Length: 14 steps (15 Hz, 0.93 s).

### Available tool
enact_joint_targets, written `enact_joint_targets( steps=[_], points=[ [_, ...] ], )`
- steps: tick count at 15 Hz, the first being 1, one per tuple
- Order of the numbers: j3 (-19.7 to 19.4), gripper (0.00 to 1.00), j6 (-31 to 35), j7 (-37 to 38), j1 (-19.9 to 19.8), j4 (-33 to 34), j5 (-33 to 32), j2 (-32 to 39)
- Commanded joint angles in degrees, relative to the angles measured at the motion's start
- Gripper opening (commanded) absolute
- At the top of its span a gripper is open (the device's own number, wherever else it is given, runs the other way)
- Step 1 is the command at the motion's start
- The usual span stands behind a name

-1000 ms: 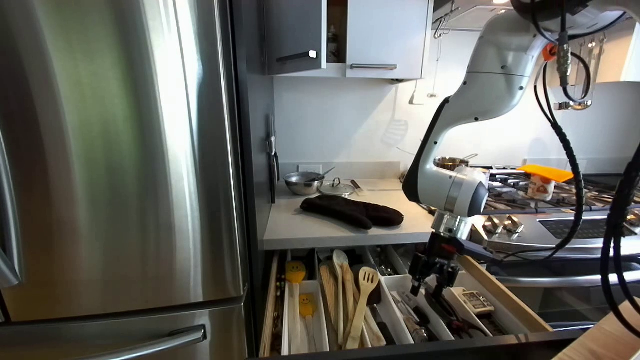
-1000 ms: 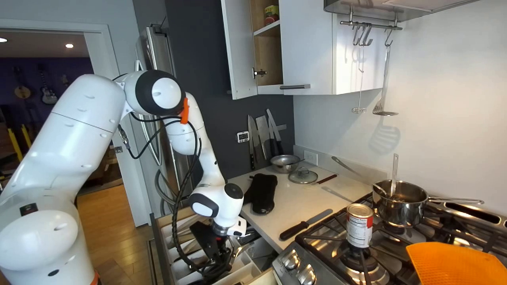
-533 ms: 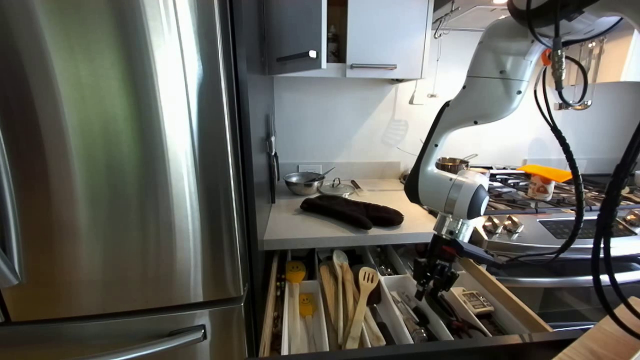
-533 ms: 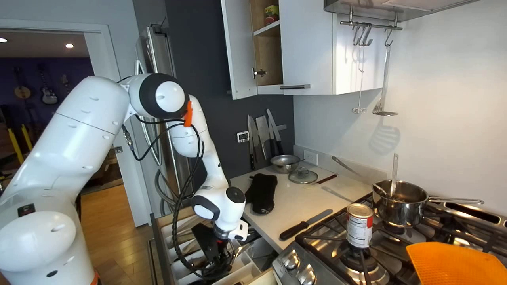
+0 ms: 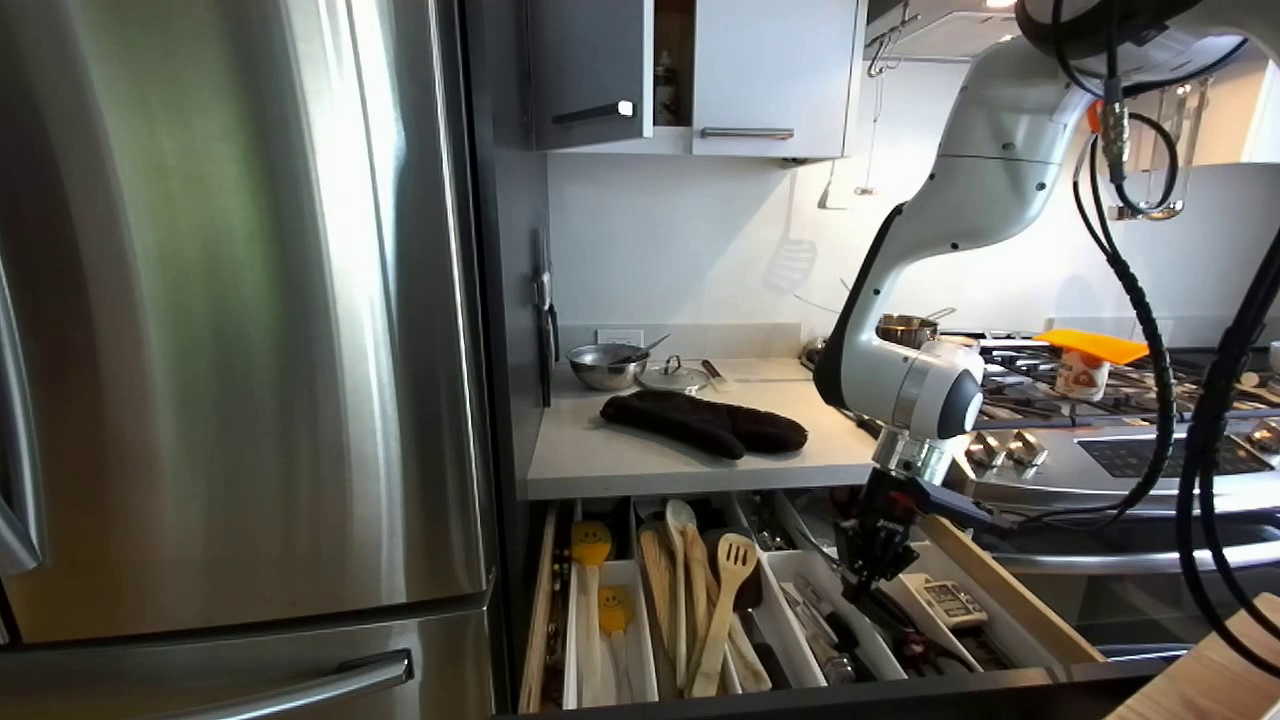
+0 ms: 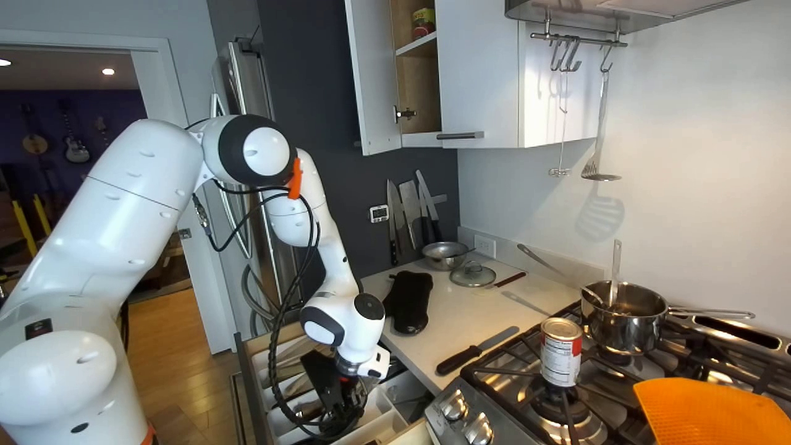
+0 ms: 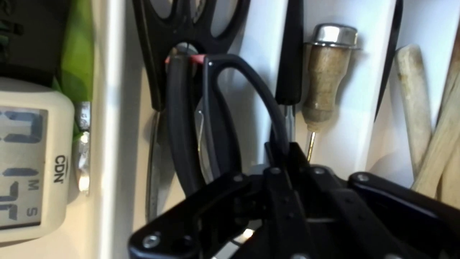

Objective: Place the scissors inside the utensil organizer

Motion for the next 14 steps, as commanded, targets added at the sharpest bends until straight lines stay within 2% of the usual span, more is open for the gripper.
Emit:
enact_joint_targets(
  steps=[1,8,14],
  points=[
    [0.47,0.02,1.34,-1.10,-0.30,0.25,1.56,0.87],
    [1.32,0.02,1.95,-0.34,-0.36,-3.33,4.69,-3.03],
    [3.23,0.02,7.31,-1.77,-0.43,-6.86,16.49,-6.35]
  ],
)
